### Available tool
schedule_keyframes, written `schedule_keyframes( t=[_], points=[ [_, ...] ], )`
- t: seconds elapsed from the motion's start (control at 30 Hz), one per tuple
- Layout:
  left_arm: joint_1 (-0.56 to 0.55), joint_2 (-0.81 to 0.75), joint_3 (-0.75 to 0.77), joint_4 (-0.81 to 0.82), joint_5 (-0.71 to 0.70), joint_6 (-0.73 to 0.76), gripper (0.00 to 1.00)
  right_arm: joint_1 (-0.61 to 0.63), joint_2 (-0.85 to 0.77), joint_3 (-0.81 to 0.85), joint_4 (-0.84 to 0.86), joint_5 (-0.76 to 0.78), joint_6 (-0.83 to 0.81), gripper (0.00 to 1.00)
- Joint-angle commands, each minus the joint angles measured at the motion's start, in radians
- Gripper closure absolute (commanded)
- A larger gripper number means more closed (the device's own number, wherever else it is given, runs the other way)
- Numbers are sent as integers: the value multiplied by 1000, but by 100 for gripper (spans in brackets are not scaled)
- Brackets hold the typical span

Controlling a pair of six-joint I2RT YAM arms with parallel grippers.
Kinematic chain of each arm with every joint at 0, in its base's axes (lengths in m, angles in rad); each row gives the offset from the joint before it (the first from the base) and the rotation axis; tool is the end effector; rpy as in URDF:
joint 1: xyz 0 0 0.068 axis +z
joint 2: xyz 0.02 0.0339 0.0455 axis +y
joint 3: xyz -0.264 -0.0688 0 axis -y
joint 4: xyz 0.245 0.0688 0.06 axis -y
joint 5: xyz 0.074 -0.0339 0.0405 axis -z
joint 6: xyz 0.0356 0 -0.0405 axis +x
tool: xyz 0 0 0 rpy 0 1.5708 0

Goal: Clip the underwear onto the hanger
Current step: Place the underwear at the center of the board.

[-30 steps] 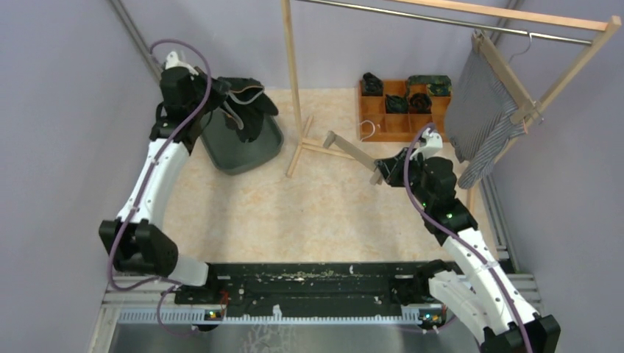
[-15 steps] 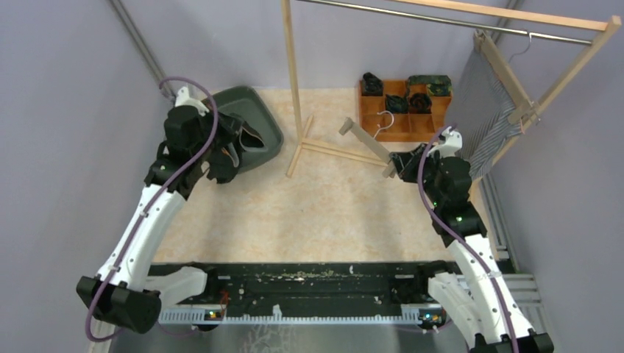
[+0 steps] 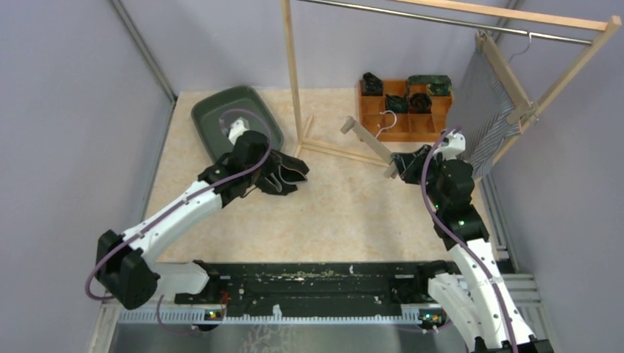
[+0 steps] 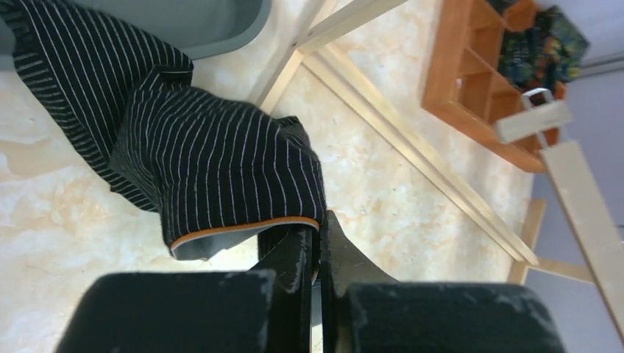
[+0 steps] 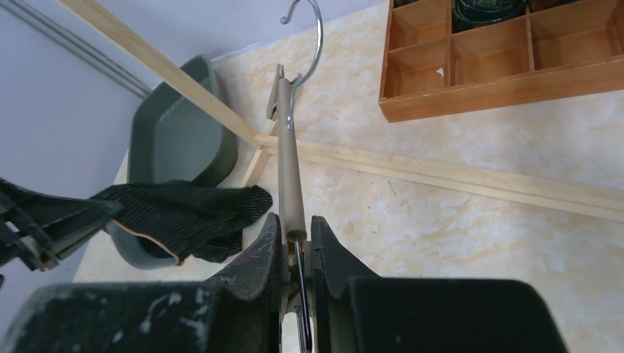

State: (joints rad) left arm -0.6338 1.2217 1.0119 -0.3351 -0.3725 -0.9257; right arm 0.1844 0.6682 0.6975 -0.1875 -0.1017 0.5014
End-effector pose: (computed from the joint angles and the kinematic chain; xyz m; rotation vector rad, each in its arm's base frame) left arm 0.2280 -0.1515 0.3137 -0.5287 2.0560 -0.5531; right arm 0.1605 0.0336 0.3270 0.2027 1.7532 0.5903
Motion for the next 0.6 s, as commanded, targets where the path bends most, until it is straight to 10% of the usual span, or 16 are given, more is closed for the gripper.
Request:
schedule_keyframes(
  t=[0.0,0.33,0.47,0.57],
  points=[
    [-39,119,34,45,-63,-121,100,-10,-33,35,31,40,1,100],
    [-122,475,237,206,45,-146,91,-20,-58,75,-24,124,-35,100],
    [-134,526,274,285,119,-108,40,-22,-57,72,-39,139,-50,100],
    [-133,500,250,268,122,-77,24,-24,-62,67,-44,145,-56,100]
  ],
)
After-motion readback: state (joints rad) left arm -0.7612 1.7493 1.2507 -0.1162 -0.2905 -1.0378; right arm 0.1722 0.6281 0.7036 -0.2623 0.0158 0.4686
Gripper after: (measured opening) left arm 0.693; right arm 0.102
